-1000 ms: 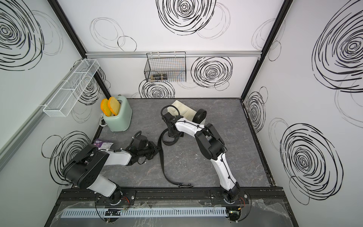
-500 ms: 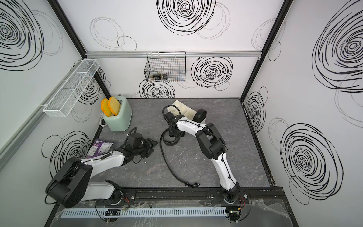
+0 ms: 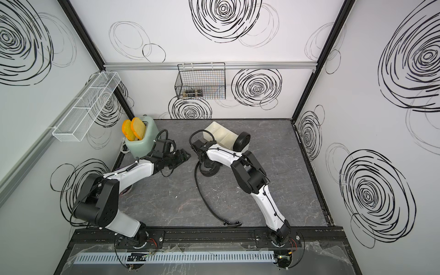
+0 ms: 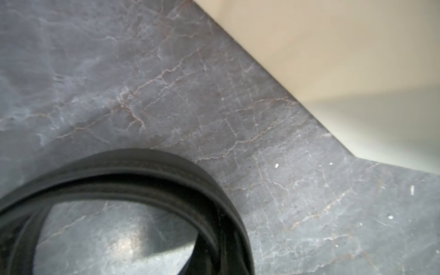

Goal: Place the belts into the storage roll
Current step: Roll the belt at the center of the board.

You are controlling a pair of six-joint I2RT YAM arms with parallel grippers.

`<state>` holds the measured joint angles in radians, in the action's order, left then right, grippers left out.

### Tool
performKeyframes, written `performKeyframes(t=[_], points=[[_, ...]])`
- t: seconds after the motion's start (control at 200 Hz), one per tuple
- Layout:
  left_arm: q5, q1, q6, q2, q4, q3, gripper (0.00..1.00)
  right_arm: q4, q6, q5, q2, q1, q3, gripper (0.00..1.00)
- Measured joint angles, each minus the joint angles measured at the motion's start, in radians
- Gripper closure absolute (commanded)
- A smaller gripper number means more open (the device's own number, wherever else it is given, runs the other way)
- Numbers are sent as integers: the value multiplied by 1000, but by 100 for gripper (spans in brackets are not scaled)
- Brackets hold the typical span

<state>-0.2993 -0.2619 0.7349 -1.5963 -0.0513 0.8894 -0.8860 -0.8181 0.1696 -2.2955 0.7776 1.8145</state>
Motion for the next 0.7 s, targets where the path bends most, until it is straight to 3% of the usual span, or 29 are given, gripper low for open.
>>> performKeyframes(t=[0.415,0.701], points=[[-45,-124,-82,-158,23,84,28,3,9,-35,6,-21,-21,100],[-11,-159,-131,-260,-12,201,28,3,15,-8,11,-41,-21,100]])
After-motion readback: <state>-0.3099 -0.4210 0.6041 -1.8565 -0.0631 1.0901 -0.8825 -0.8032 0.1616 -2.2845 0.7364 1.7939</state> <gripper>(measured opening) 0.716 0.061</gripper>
